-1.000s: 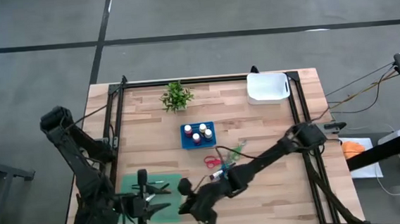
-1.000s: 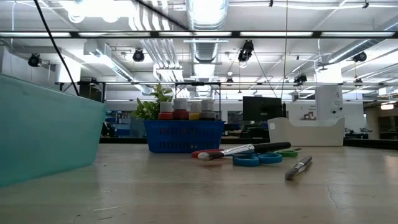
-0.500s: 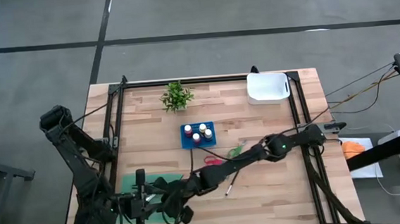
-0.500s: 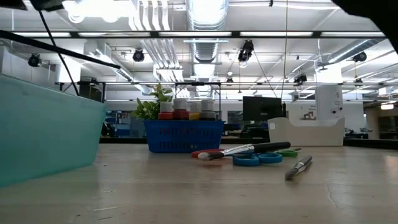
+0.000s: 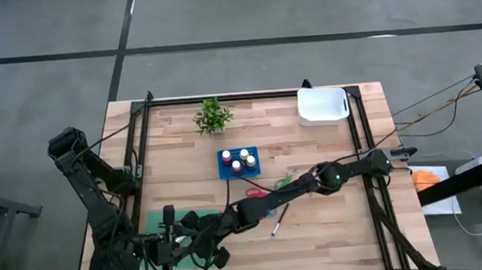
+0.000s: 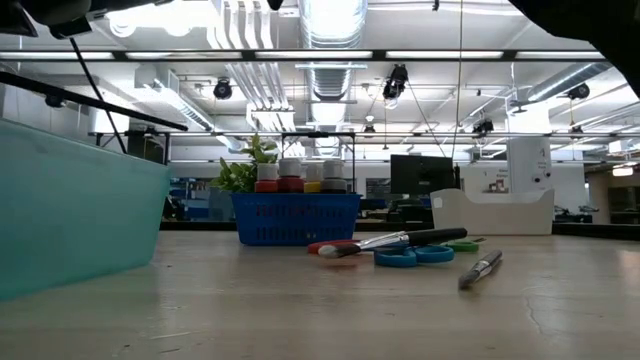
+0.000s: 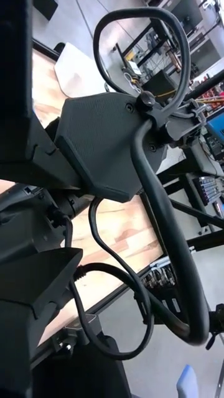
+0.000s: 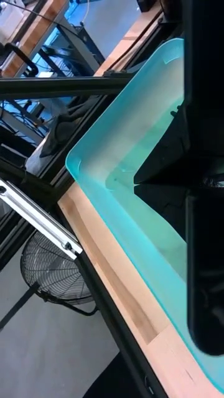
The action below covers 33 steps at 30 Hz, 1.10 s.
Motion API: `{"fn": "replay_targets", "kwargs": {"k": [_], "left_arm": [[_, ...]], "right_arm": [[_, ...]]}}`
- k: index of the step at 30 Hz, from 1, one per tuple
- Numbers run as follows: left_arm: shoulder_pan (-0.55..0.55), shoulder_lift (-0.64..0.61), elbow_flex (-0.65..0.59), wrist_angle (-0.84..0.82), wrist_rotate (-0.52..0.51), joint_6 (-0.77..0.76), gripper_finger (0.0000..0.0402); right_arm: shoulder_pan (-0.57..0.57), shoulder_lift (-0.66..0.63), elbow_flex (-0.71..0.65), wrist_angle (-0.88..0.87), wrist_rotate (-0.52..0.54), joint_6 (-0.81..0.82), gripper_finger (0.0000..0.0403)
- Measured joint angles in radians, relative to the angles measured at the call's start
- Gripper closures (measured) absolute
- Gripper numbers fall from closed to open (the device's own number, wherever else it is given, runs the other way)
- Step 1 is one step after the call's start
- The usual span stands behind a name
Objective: Pick & Place Paint Supplies
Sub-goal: Put the brow brush into the green bin, then put the blush brush into the green bin
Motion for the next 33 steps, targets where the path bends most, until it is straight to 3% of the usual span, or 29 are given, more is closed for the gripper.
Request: {"fn": "replay_targets", "kwargs": {"k": [9,20,25,33], "left_arm": [[0.0,0.0,0.0,0.005,0.0,0.0,0.0228],[0.0,-0.001,0.0,0.007,0.0,0.009,0.0228],[0.0,-0.001,0.0,0.004,0.001,0.011,0.0228],[0.005,-0.006,0.006,0.014,-0.037,0.029,0.0227]], "right_arm": [[-0.002,0.0,-0.001,-0.001,-0.005,0.009,0.0383],[-0.003,-0.008,-0.002,-0.039,-0.004,0.011,0.0232],[0.006,-0.034,-0.002,-0.162,0.007,0.057,0.0198],[0.068,-0.062,-0.005,-0.443,0.211,0.083,0.0195]]}}
